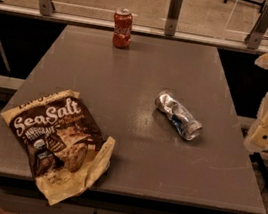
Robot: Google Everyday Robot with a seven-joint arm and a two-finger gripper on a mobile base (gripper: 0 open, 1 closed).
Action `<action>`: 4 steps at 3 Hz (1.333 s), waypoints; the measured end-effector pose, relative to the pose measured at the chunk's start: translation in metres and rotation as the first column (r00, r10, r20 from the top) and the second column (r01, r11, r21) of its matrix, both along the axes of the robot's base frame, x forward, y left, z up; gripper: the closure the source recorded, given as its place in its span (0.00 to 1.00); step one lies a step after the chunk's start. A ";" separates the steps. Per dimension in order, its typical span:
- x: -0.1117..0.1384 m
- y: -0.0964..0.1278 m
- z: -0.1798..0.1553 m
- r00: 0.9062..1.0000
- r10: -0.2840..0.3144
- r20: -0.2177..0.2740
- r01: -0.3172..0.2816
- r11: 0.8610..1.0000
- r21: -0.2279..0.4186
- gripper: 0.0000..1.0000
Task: Knock coke can over
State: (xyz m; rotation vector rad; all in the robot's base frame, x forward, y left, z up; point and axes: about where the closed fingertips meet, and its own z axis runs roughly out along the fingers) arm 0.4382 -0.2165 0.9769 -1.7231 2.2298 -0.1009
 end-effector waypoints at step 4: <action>0.164 0.071 -0.025 0.975 0.110 0.194 -0.156 0.958 0.242 0.00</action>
Offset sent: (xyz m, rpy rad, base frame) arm 0.0919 -0.0017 -0.0448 0.1409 -0.0557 0.1018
